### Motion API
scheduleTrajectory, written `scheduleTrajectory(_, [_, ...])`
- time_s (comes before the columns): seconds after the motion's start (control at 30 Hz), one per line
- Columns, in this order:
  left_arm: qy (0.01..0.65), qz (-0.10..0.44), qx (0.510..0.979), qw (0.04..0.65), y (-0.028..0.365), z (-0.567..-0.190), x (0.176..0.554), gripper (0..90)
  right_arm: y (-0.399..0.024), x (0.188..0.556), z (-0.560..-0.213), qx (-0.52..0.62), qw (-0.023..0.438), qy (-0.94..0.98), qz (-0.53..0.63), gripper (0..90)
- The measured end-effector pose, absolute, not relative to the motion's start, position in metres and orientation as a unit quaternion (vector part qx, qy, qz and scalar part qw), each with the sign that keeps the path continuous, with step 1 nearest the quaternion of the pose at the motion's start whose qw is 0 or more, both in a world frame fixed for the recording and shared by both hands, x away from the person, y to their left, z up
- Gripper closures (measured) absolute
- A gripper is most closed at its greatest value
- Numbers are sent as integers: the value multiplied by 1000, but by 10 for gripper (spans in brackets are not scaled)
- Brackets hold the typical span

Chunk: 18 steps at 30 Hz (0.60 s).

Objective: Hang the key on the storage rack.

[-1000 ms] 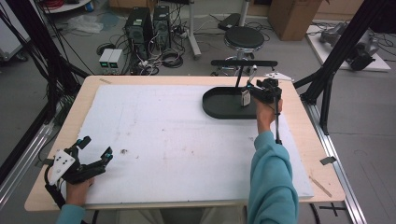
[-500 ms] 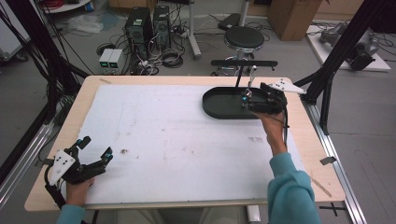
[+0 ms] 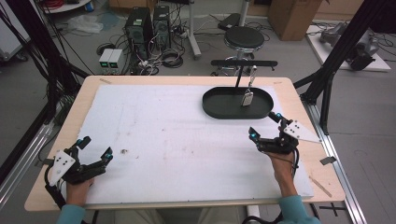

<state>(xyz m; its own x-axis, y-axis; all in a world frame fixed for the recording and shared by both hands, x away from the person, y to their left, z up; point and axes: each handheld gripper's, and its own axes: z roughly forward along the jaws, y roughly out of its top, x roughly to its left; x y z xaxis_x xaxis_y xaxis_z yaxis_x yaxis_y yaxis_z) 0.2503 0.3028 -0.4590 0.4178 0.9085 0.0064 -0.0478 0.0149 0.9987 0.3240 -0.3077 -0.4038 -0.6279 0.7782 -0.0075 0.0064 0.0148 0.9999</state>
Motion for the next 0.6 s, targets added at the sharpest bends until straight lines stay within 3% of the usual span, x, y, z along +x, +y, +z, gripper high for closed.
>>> scheduleTrajectory(0.4, [369, 395, 582, 607, 303, -459, 250, 110, -314, 307, -451, 302, 295, 646, 636, 6])
scheduleTrajectory(0.6, [370, 393, 583, 608, 303, -459, 251, 110, -310, 307, -456, 298, 291, 660, 626, 7])
